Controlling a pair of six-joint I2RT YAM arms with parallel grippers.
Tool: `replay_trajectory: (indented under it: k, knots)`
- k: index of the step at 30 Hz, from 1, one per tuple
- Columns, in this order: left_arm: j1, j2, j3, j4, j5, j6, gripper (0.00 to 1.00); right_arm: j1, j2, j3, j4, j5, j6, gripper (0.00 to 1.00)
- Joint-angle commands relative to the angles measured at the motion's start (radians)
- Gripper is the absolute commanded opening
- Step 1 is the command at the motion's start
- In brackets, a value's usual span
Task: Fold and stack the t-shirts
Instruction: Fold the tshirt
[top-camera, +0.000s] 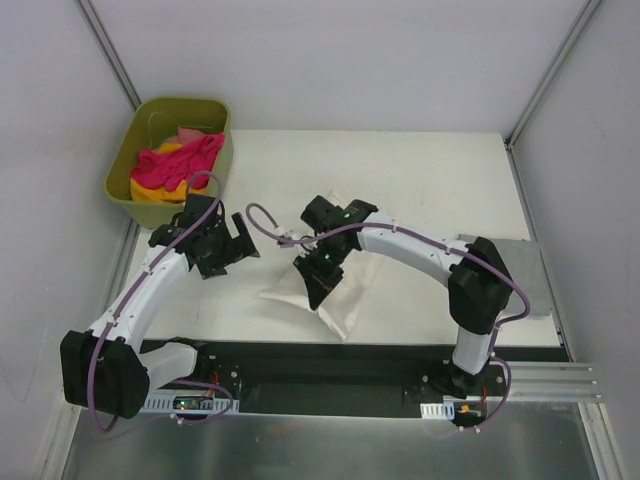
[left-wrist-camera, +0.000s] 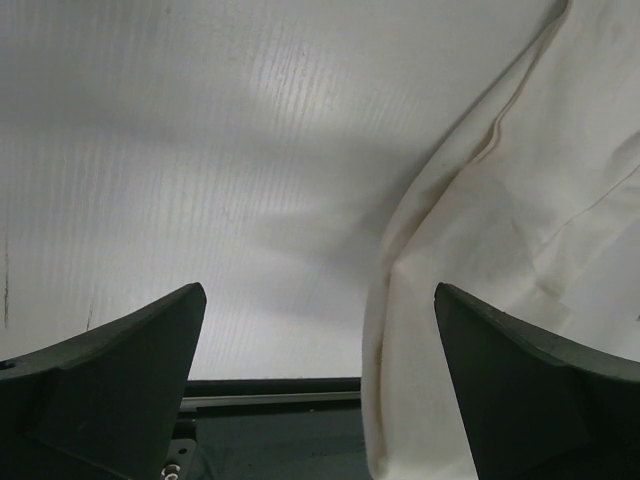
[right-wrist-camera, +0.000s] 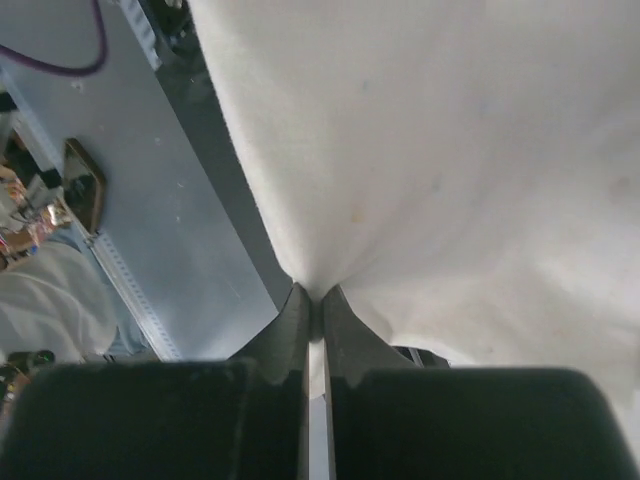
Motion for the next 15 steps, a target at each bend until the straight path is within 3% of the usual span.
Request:
replay_trajectory:
  k: [1, 8, 15]
  knots:
    - [0.017, -0.007, 0.048, -0.026, -0.030, 0.023, 0.99, -0.121, -0.038, 0.089, -0.119, -0.078, 0.018, 0.01]
    - [0.017, 0.049, 0.108, -0.021, -0.024, 0.011, 0.99, -0.281, 0.026, 0.261, -0.203, 0.070, -0.069, 0.01]
    - [0.017, 0.102, 0.144, -0.011, -0.024, 0.022, 0.99, -0.412, 0.123, 0.436, -0.283, 0.093, -0.168, 0.01]
